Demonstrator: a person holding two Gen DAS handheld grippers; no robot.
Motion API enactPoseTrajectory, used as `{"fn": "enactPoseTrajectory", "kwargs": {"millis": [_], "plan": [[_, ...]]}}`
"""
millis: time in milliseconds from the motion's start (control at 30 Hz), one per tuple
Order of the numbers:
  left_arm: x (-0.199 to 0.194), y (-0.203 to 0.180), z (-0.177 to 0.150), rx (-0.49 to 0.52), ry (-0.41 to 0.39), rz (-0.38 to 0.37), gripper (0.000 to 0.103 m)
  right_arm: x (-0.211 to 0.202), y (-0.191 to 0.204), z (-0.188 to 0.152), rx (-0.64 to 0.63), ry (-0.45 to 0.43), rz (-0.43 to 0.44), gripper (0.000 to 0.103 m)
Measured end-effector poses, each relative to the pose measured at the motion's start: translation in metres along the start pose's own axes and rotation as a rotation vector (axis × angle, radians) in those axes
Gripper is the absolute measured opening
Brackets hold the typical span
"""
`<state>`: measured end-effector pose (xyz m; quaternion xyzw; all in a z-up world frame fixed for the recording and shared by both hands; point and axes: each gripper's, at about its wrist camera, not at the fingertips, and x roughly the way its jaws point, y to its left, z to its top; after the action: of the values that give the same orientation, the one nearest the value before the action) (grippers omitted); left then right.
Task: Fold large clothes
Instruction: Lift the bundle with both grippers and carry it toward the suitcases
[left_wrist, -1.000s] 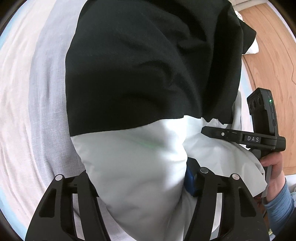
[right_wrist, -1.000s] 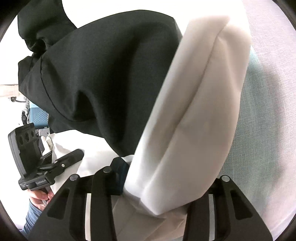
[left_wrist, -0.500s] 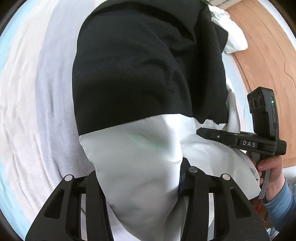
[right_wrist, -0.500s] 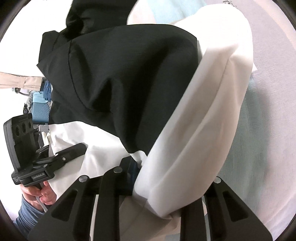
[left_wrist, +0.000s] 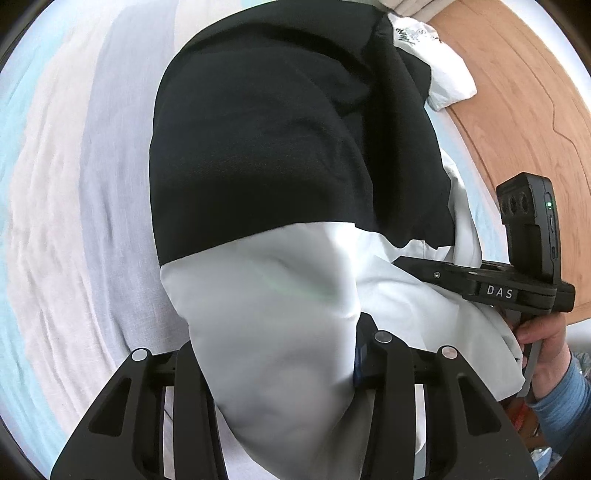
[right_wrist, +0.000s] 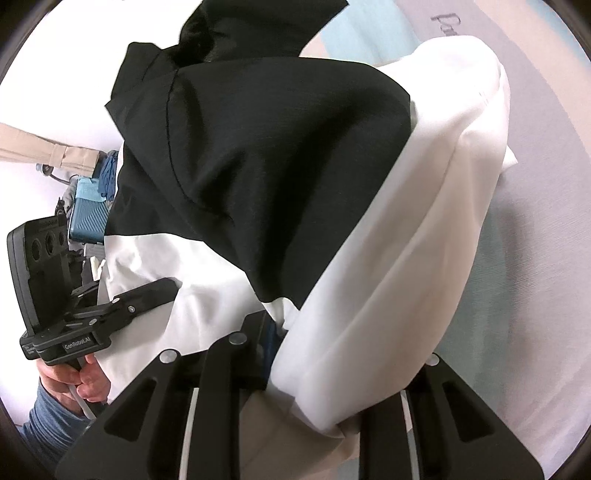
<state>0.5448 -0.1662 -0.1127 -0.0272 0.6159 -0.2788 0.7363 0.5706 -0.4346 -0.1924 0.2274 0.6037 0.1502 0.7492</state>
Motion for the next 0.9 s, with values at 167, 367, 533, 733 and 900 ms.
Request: {"fn": "enactPoseTrajectory", "kwargs": {"millis": [167,367,533,733,900], "plan": [[-0.012,-0.017,-0.008,-0.004,-0.024,0.004,0.041,-0.015,0.015,-0.006,-0.048,-0.026,-0.022,0.019],[-0.028,-0.025,-0.025,0.014,-0.050,0.024,0.041,-0.030,0.029,-0.018,-0.093,-0.042,-0.042,0.019],[-0.051,-0.030,-0.039,0.020,-0.067,0.048,0.041,-0.039,0.042,-0.031,-0.116,-0.044,-0.027,0.019],[-0.083,-0.022,-0.058,0.003,-0.128,0.067,0.041,-0.053,0.070,-0.047,-0.182,-0.053,-0.031,0.019],[-0.127,0.004,-0.089,-0.013,-0.188,0.085,0.041,-0.055,0.120,-0.062,-0.234,-0.073,-0.032,0.019]]}}
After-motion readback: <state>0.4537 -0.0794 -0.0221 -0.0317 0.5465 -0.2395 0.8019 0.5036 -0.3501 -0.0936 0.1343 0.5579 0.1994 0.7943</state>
